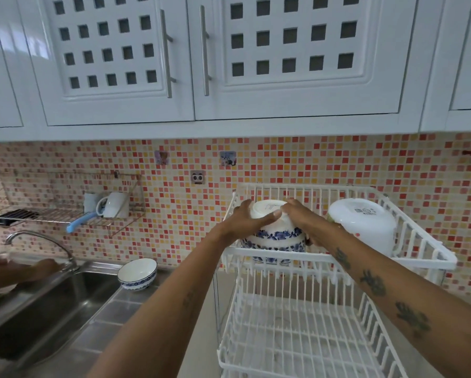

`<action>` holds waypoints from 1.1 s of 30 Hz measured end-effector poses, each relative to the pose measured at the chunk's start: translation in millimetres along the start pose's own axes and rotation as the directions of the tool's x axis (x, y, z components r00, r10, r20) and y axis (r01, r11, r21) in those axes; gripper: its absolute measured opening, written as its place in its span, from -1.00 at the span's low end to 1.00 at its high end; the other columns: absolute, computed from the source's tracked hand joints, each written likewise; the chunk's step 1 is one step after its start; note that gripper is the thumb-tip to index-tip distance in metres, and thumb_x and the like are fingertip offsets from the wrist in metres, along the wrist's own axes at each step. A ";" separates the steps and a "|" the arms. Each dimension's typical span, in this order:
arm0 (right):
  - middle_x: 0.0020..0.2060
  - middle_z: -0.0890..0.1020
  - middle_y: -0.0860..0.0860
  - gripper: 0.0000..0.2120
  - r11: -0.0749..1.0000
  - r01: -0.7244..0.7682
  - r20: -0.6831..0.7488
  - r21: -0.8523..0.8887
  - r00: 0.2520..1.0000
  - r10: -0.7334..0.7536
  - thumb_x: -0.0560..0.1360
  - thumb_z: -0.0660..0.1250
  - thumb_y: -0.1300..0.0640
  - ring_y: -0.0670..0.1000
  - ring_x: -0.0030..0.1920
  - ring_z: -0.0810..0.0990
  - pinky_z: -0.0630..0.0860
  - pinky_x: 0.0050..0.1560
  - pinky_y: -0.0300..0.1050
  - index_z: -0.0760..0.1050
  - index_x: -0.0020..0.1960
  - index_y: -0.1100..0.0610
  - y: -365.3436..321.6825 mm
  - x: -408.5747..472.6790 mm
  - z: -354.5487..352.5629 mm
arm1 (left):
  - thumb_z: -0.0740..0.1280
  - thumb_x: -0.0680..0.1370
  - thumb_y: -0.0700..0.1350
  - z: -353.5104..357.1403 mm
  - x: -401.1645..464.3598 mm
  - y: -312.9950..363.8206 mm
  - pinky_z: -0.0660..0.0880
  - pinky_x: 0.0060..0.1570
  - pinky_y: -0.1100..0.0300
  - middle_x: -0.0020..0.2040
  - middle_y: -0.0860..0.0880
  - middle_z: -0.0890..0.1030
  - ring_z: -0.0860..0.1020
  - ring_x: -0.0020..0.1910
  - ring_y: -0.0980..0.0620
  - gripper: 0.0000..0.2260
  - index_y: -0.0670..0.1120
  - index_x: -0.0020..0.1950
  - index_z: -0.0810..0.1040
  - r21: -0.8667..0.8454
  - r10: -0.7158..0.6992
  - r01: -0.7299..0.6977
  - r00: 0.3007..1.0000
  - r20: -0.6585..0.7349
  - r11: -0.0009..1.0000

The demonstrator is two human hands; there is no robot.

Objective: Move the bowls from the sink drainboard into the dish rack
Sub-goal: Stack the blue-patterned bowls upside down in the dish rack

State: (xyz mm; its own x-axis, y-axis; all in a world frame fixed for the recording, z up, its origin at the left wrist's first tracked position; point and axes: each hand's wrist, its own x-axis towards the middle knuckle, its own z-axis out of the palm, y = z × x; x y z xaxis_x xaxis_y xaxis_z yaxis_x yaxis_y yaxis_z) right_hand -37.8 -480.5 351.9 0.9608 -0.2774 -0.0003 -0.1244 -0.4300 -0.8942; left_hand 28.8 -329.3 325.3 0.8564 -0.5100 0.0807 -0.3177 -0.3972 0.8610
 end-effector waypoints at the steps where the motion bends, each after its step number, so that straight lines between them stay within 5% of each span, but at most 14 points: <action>1: 0.33 0.43 0.13 -0.53 1.000 -0.003 0.002 -0.009 1.000 0.003 0.61 0.02 -0.03 0.04 -0.08 0.50 0.49 -0.17 -0.09 0.14 0.50 0.02 -2.1 -1.1 0.0 | 0.34 0.33 0.43 1.9 0.6 2.0 0.50 0.29 0.02 0.48 -0.08 0.36 0.47 0.36 -0.11 -0.02 -0.04 0.58 0.10 -0.034 -0.032 0.031 0.999 -0.021 0.999; 4: 0.36 0.40 0.14 -0.53 0.997 -0.010 0.010 -0.074 1.000 0.011 0.62 0.00 -0.06 0.01 -0.16 0.47 0.39 -0.32 -0.14 0.11 0.51 -0.01 -4.4 -1.6 -2.4 | 0.22 0.55 0.30 6.5 6.7 3.5 0.58 0.18 -0.07 0.41 -0.19 0.44 0.55 0.27 -0.17 -0.28 -0.12 0.55 0.16 -0.134 -0.098 0.090 0.994 -0.054 0.987; 8: 0.39 0.37 0.15 -0.51 0.988 -0.014 0.053 -0.155 0.998 0.023 0.63 -0.03 -0.07 0.09 -0.03 0.51 0.47 -0.22 -0.05 0.04 0.53 -0.03 -5.1 0.2 -5.3 | 0.21 0.61 0.16 7.2 6.4 2.4 0.59 -0.14 0.09 0.38 -0.20 0.46 0.57 0.24 -0.18 -0.40 -0.10 0.55 0.16 -0.135 -0.105 0.094 0.992 -0.075 0.986; 12: 0.40 0.35 0.15 -0.52 0.991 -0.060 0.046 -0.117 0.997 0.065 0.62 -0.01 -0.11 0.18 0.06 0.47 0.49 -0.05 0.11 0.05 0.52 -0.10 -4.7 -1.5 -6.2 | 0.25 0.55 0.22 9.1 6.6 3.2 0.59 0.17 -0.09 0.40 -0.20 0.46 0.56 0.26 -0.19 -0.32 -0.09 0.54 0.17 -0.142 -0.099 0.085 0.991 -0.091 0.986; 19: 0.40 0.40 0.15 -0.54 0.948 0.109 -0.188 -0.298 0.967 -0.171 0.60 0.07 -0.10 0.19 0.27 0.47 0.49 -0.10 -0.09 0.33 0.42 0.08 -7.4 1.9 4.7 | 0.13 0.59 0.29 6.4 -18.2 17.4 0.33 0.44 -0.07 0.58 -0.18 0.21 0.30 0.52 -0.19 -0.27 -0.14 0.61 0.09 -0.034 -0.058 0.052 0.980 -0.188 0.998; 23: 0.49 0.22 0.09 -0.49 0.966 0.225 -0.266 -0.123 0.931 -0.251 0.51 0.14 -0.17 0.16 0.45 0.30 0.28 0.38 0.08 0.41 0.37 0.05 -34.3 -1.7 19.9 | 0.11 0.65 0.19 -10.4 -36.2 28.8 0.29 0.42 -0.02 0.57 -0.18 0.23 0.29 0.52 -0.17 -0.39 -0.16 0.58 0.17 -0.106 0.018 -0.047 0.964 -0.265 0.993; 25: 0.46 0.23 0.07 -0.55 0.943 0.331 -0.286 -0.040 0.900 -0.328 0.50 0.14 -0.14 0.11 0.44 0.28 0.23 0.44 0.10 0.45 0.30 0.05 -51.5 -8.7 36.6 | 0.10 0.68 0.11 -23.0 -46.9 31.1 0.32 0.38 0.04 0.52 -0.16 0.33 0.36 0.46 -0.13 -0.48 -0.19 0.53 0.26 -0.190 0.050 -0.117 0.943 -0.328 0.975; 27: 0.40 0.27 0.06 -0.69 0.899 0.433 -0.317 0.060 0.863 -0.394 0.55 0.15 -0.05 0.03 0.36 0.35 0.29 0.39 -0.02 0.47 0.21 0.05 -70.7 -17.6 56.1 | 0.11 0.69 0.03 -40.1 -55.8 27.2 0.38 0.38 0.00 0.41 -0.16 0.44 0.44 0.34 -0.06 -0.58 -0.20 0.44 0.36 -0.287 0.061 -0.192 0.911 -0.409 0.939; 30: 0.31 0.39 0.07 -0.79 0.819 0.556 -0.328 0.145 0.807 -0.490 0.56 0.16 0.07 -0.16 0.05 0.47 0.39 0.00 -0.41 0.49 0.13 0.02 -100.3 -31.0 90.2 | 0.14 0.69 -0.06 -74.0 -62.4 1.8 0.48 0.22 0.03 0.15 -0.13 0.52 0.48 0.10 -0.01 -0.77 -0.16 0.21 0.47 -0.422 0.003 -0.257 0.857 -0.516 0.869; 33: 0.19 0.50 0.01 -0.80 0.762 0.612 -0.272 0.211 0.786 -0.556 0.55 0.16 0.15 -0.21 0.02 0.49 0.39 -0.09 -0.45 0.53 0.06 0.00 -120.6 -39.0 129.8 | 0.15 0.67 -0.09 -113.0 -63.1 -37.3 0.49 0.08 0.06 0.07 -0.07 0.56 0.54 0.03 -0.01 -0.81 -0.13 0.09 0.52 -0.495 -0.093 -0.245 0.821 -0.563 0.833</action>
State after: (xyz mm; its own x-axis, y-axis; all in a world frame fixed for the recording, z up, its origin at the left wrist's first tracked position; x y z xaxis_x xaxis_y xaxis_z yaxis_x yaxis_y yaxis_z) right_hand -28.1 -306.3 401.7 0.7566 -0.2124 0.6184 0.5457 -0.3159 -0.7762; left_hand 32.5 -196.1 344.9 0.9620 0.0472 0.2690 -0.2731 0.1718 0.9465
